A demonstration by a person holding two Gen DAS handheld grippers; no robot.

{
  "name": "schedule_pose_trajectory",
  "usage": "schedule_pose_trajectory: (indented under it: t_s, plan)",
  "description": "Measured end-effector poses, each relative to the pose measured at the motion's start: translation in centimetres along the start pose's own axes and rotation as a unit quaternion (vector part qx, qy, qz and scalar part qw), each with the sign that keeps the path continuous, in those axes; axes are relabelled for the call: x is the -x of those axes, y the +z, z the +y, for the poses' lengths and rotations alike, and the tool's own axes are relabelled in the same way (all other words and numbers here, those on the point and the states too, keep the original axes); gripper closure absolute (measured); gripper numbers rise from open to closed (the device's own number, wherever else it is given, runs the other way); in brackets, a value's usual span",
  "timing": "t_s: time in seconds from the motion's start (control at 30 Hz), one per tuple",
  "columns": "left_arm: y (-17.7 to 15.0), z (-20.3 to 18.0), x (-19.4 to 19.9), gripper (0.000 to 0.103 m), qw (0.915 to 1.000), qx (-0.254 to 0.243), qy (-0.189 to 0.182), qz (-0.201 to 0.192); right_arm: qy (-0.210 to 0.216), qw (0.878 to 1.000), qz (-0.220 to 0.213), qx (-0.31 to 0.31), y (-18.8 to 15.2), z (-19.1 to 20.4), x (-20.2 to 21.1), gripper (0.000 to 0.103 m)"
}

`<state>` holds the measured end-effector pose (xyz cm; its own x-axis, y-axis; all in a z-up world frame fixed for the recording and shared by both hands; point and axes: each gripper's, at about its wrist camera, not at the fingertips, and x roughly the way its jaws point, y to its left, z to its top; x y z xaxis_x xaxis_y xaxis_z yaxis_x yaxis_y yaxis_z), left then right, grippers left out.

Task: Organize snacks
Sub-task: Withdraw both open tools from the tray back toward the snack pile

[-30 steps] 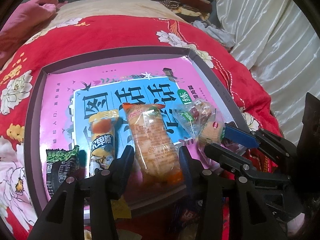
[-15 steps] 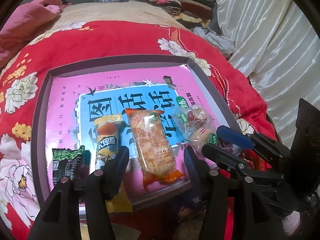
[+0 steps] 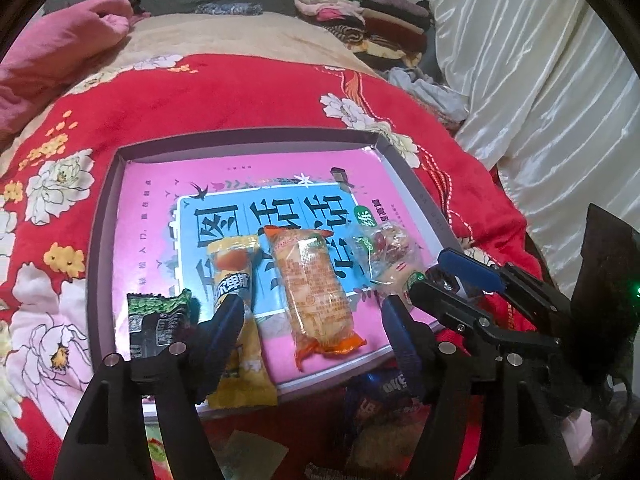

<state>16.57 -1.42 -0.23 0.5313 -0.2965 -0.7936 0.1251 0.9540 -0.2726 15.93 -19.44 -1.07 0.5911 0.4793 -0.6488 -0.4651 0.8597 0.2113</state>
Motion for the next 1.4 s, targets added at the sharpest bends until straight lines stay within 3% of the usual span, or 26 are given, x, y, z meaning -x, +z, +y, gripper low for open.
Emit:
schedule_pose_trajectory:
  t_s: [0.97, 1.4]
  plan:
    - [-1.8, 2.7, 5.8, 0.022, 0.9974, 0.040, 0.001, -0.060, 0.015, 0.999, -0.032, 0.015, 0.5, 1.1, 1.4, 0.033]
    - [-3.3, 3.2, 7.1, 0.022, 0.9974, 0.037, 0.007, -0.062, 0.023, 0.999, -0.042, 0.022, 0.2, 1.7, 2.3, 0.030]
